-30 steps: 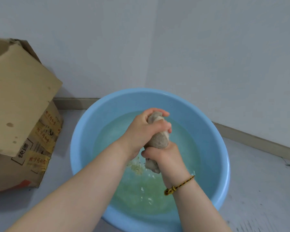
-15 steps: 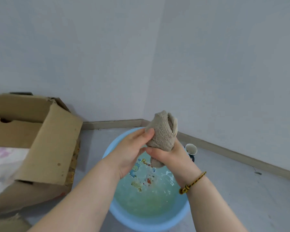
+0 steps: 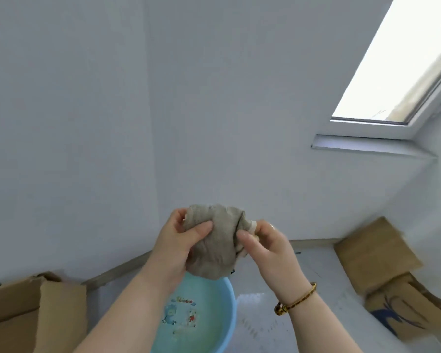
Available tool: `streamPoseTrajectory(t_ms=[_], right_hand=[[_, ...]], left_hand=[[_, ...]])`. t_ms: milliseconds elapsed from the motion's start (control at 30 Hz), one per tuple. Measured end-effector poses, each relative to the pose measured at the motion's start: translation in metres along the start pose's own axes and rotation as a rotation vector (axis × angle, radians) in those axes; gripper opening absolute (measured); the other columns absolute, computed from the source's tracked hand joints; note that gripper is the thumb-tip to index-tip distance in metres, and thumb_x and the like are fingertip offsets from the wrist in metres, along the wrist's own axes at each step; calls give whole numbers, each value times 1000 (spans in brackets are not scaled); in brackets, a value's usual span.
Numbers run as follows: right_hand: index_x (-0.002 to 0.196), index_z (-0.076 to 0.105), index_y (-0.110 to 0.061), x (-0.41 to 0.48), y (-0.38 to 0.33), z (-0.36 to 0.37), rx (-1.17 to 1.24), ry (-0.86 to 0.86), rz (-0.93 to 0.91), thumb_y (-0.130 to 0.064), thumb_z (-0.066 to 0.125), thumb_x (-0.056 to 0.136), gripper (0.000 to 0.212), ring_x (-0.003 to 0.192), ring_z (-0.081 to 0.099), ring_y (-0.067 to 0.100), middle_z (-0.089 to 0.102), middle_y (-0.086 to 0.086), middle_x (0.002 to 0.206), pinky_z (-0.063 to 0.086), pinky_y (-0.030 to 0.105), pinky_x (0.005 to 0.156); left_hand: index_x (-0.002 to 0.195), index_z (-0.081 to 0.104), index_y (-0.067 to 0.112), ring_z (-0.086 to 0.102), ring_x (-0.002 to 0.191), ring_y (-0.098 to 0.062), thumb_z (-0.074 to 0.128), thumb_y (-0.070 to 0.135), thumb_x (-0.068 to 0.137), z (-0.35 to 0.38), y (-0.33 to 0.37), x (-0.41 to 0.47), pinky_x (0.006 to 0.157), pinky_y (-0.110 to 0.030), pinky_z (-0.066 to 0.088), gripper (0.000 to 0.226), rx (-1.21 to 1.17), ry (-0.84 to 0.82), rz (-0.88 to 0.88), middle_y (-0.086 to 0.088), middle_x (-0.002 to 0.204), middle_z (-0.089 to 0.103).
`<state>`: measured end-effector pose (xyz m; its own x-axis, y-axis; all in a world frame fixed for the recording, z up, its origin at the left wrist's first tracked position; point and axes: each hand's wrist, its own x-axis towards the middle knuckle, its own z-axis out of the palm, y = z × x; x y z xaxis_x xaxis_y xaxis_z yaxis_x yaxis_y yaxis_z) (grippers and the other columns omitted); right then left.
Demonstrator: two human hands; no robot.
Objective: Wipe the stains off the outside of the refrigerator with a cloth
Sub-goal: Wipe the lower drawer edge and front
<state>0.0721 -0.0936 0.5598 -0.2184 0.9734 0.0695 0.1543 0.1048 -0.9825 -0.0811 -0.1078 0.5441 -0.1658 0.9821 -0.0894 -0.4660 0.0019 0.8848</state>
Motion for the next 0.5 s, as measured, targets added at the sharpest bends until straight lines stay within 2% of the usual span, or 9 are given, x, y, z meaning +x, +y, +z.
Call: streamPoseTrajectory(t_ms=[100,200,300,367,400,467,500], right_hand=[[70,46,-7,-34,-17,-29,32,183,36,-14,55,89,22,61,42,19,43,9,64,42,26,56],[67,40,-10,-75,-29,-62,62,309,84,-16,50,92,28,42,36,6,35,2,57,33,16,40],[69,43,-9,-117,-35,-91,106,366,116,-16,49,93,25,35,33,0,35,1,56,29,13,36],[72,49,-7,-158,-39,-113,149,399,115,-21,51,91,24,41,41,3,42,4,59,35,14,41],[76,54,-5,-185,-39,-128,197,406,122,-27,52,89,26,49,49,6,51,7,64,42,16,49],[98,62,-2,-230,-40,-149,367,343,167,-44,56,77,47,81,65,18,67,12,93,53,27,73],[109,61,-4,-265,-40,-165,465,310,190,-51,62,70,61,95,66,22,68,12,107,55,32,80]], left_hand=[[101,55,5,66,72,-16,73,7,67,36,7,-27,58,-24,54,38,-23,-159,-52,-8,82,67],[86,64,10,66,66,-14,62,7,80,70,6,-65,55,-22,55,7,62,-105,-2,-2,71,70],[77,67,14,66,62,-8,61,4,82,96,-3,-99,56,-19,54,13,146,-97,97,5,64,70],[77,67,15,65,61,-5,59,4,83,118,-10,-128,57,-17,53,15,169,-165,124,7,63,70],[78,67,15,65,60,-4,58,3,83,131,-17,-149,56,-16,53,15,164,-201,104,8,62,70],[79,66,14,66,60,-3,56,4,84,153,-30,-181,54,-16,52,15,130,-273,56,7,63,70],[79,66,14,66,59,-3,56,4,84,173,-38,-208,53,-16,52,16,121,-334,15,7,63,71]])
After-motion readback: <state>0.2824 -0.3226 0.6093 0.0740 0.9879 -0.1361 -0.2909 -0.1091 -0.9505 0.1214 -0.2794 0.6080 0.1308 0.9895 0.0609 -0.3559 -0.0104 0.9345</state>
